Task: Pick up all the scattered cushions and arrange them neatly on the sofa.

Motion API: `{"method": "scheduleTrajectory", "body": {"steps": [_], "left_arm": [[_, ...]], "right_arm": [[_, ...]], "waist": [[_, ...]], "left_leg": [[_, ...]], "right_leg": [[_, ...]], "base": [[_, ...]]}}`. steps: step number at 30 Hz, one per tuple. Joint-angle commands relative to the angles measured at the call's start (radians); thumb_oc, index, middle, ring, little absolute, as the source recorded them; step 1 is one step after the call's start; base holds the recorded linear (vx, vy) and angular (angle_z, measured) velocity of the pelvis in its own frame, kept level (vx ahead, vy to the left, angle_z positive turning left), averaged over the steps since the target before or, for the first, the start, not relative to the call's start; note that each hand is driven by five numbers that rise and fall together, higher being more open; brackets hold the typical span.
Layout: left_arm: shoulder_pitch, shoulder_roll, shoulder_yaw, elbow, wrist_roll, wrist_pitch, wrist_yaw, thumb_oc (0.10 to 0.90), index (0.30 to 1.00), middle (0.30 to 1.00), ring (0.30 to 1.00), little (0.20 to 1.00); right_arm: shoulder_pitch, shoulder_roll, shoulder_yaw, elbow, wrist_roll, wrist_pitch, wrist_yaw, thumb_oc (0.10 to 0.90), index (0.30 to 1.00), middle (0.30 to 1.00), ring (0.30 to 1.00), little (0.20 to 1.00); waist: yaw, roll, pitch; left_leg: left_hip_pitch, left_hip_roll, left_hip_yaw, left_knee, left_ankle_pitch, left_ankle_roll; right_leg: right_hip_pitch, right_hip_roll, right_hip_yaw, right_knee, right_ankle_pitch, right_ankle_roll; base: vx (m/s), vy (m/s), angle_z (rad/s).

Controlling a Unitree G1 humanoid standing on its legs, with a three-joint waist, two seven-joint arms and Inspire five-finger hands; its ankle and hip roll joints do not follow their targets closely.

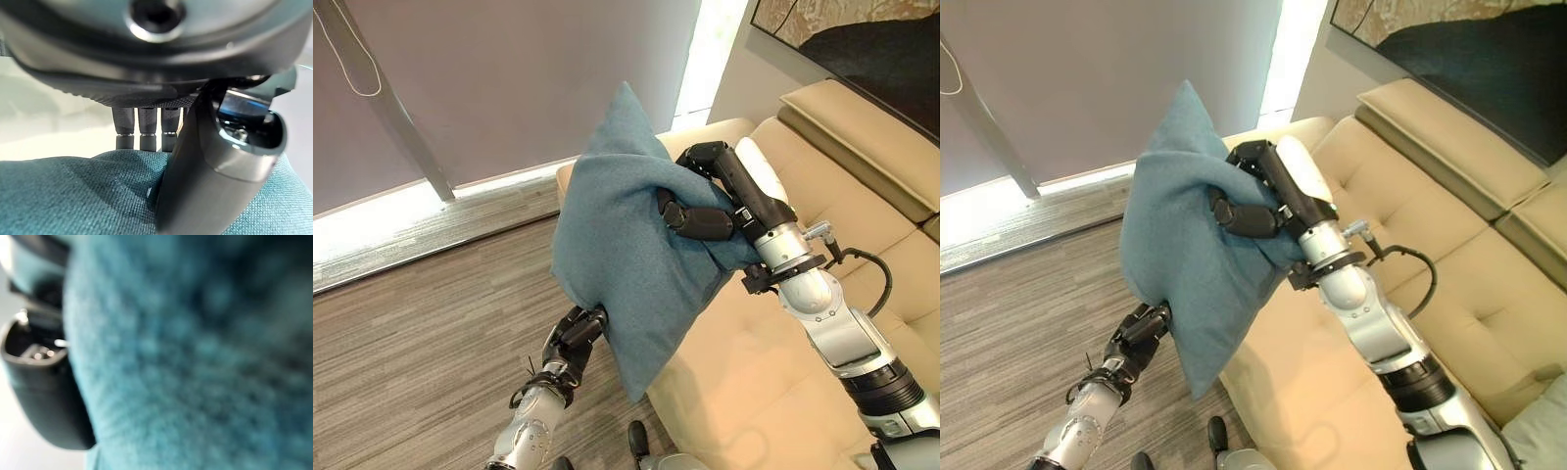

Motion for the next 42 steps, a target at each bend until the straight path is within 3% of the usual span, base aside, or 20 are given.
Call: {"method": "scheduleTrajectory", "body": {"steps": [1,5,10,13,16,21,27,30,31,32,33,36,37,38,40,42], "left_arm": [[-0.113,-0.014,-0.088,-0.111,0.071,-0.038,-0.134,0.4,0.3,0.3,0.3,0.3],[-0.097,0.001,-0.08,-0.138,0.097,-0.04,-0.143,0.4,0.3,0.3,0.3,0.3],[-0.068,0.009,-0.073,-0.139,0.119,-0.039,-0.149,0.4,0.3,0.3,0.3,0.3],[-0.068,0.011,-0.068,-0.131,0.133,-0.054,-0.133,0.4,0.3,0.3,0.3,0.3],[-0.062,0.016,-0.061,-0.142,0.137,-0.061,-0.128,0.4,0.3,0.3,0.3,0.3],[-0.073,0.019,-0.056,-0.173,0.131,-0.077,-0.114,0.4,0.3,0.3,0.3,0.3],[-0.062,0.021,-0.064,-0.182,0.154,-0.084,-0.122,0.4,0.3,0.3,0.3,0.3],[-0.057,0.03,-0.058,-0.191,0.158,-0.083,-0.119,0.4,0.3,0.3,0.3,0.3],[-0.057,0.032,-0.057,-0.19,0.157,-0.082,-0.116,0.4,0.3,0.3,0.3,0.3],[-0.065,0.044,-0.051,-0.193,0.156,-0.084,-0.107,0.4,0.3,0.3,0.3,0.3],[-0.065,0.044,-0.05,-0.193,0.156,-0.084,-0.107,0.4,0.3,0.3,0.3,0.3],[-0.069,0.044,-0.038,-0.191,0.156,-0.095,-0.101,0.4,0.3,0.3,0.3,0.3],[-0.062,0.041,-0.033,-0.195,0.157,-0.1,-0.105,0.4,0.3,0.3,0.3,0.3],[-0.062,0.041,-0.033,-0.195,0.157,-0.1,-0.105,0.4,0.3,0.3,0.3,0.3],[-0.049,0.034,-0.032,-0.196,0.154,-0.102,-0.11,0.4,0.3,0.3,0.3,0.3],[-0.042,0.029,-0.022,-0.194,0.151,-0.101,-0.106,0.4,0.3,0.3,0.3,0.3]], "right_arm": [[-0.088,0.102,-0.142,-0.053,0.076,-0.14,-0.095,0.4,0.3,0.3,0.3,0.3],[-0.013,0.118,-0.186,-0.079,0.082,-0.156,-0.084,0.4,0.3,0.3,0.3,0.3],[0.062,0.153,-0.232,-0.122,0.094,-0.18,-0.077,0.4,0.3,0.3,0.3,0.3],[0.091,0.183,-0.235,-0.121,0.11,-0.19,-0.083,0.4,0.3,0.3,0.3,0.3],[0.117,0.196,-0.235,-0.118,0.127,-0.194,-0.072,0.4,0.3,0.3,0.3,0.3],[0.134,0.21,-0.22,-0.108,0.141,-0.196,-0.072,0.4,0.3,0.3,0.3,0.3],[0.145,0.204,-0.206,-0.109,0.121,-0.193,-0.062,0.4,0.3,0.3,0.3,0.3],[0.153,0.214,-0.196,-0.11,0.102,-0.184,-0.054,0.4,0.3,0.3,0.3,0.3],[0.155,0.217,-0.194,-0.109,0.099,-0.181,-0.048,0.4,0.3,0.3,0.3,0.3],[0.143,0.228,-0.184,-0.099,0.097,-0.174,-0.041,0.4,0.3,0.3,0.3,0.3],[0.142,0.228,-0.184,-0.099,0.097,-0.174,-0.042,0.4,0.3,0.3,0.3,0.3],[0.131,0.254,-0.16,-0.086,0.099,-0.178,-0.037,0.4,0.3,0.3,0.3,0.3],[0.125,0.259,-0.148,-0.076,0.09,-0.175,-0.025,0.4,0.3,0.3,0.3,0.3],[0.125,0.259,-0.148,-0.076,0.09,-0.176,-0.025,0.4,0.3,0.3,0.3,0.3],[0.115,0.264,-0.142,-0.063,0.095,-0.172,-0.017,0.4,0.3,0.3,0.3,0.3],[0.109,0.272,-0.14,-0.055,0.102,-0.175,-0.015,0.4,0.3,0.3,0.3,0.3]], "waist": [[0.002,-0.011,-0.146],[-0.016,-0.004,-0.146],[-0.036,-0.005,-0.124],[-0.026,-0.011,-0.097],[-0.023,-0.016,-0.091],[0.014,-0.009,-0.059],[0.026,0.003,-0.069],[0.035,0.001,-0.074],[0.032,0.001,-0.072],[0.027,0.004,-0.052],[0.029,0.003,-0.051],[0.038,0.019,-0.033],[0.045,0.024,-0.038],[0.044,0.025,-0.037],[0.046,0.032,-0.042],[0.047,0.035,-0.039]], "left_leg": [[0.041,-0.031,-0.037,0.008,-0.127,0.016],[0.041,-0.019,-0.034,0.036,-0.137,0.009],[0.014,0.011,-0.036,0.188,-0.192,0.004],[-0.043,-0.004,-0.128,0.276,-0.187,0.004],[-0.101,-0.034,-0.208,0.247,-0.178,0.003],[-0.234,-0.081,-0.318,0.201,-0.086,-0.017],[-0.185,-0.088,-0.305,0.156,-0.093,0.011],[-0.15,-0.097,-0.274,0.147,-0.107,0.041],[-0.135,-0.1,-0.267,0.141,-0.11,0.05],[-0.109,-0.102,-0.245,0.132,-0.114,0.072],[-0.108,-0.102,-0.242,0.131,-0.114,0.072],[-0.068,-0.095,-0.204,0.122,-0.137,0.087],[-0.039,-0.1,-0.183,0.113,-0.156,0.089],[-0.037,-0.1,-0.183,0.112,-0.156,0.089],[-0.007,-0.104,-0.16,0.1,-0.176,0.089],[0.021,-0.11,-0.142,0.094,-0.189,0.088]], "right_leg": [[0.029,-0.049,-0.082,0.083,-0.138,0.088],[0.028,-0.043,-0.075,0.101,-0.157,0.077],[0.034,-0.025,-0.038,0.138,-0.188,0.05],[0.029,-0.017,-0.001,0.161,-0.19,0.039],[0.029,-0.025,0.018,0.158,-0.19,0.045],[0.06,-0.02,0.072,0.153,-0.205,0.051],[0.086,-0.034,0.109,0.189,-0.238,0.068],[0.067,-0.049,0.136,0.292,-0.243,0.09],[0.05,-0.052,0.144,0.344,-0.219,0.099],[-0.006,-0.056,0.151,0.466,-0.139,0.124],[-0.009,-0.056,0.154,0.47,-0.141,0.124],[-0.068,-0.087,0.081,0.555,-0.137,0.119],[-0.082,-0.114,0.015,0.509,-0.146,0.119],[-0.079,-0.114,0.015,0.507,-0.146,0.119],[-0.099,-0.104,-0.051,0.415,-0.167,0.111],[-0.136,-0.093,-0.125,0.338,-0.146,0.114]], "base": [[0.01,-0.049,0.02],[0.03,-0.092,0.03],[0.03,-0.074,-0.01],[0.01,-0.008,-0.36],[0.07,0.054,-0.57],[0.12,0.115,-0.48],[0.17,0.179,-0.71],[0.21,0.197,-0.38],[0.1,0.148,-0.36],[0.1,0.146,-0.43],[0.05,0.131,-0.27],[0.12,0.127,-0.39],[0.19,0.114,-0.43],[0.19,0.077,-0.57],[0.17,0.044,-0.61],[0.22,0.019,-0.79]]}}
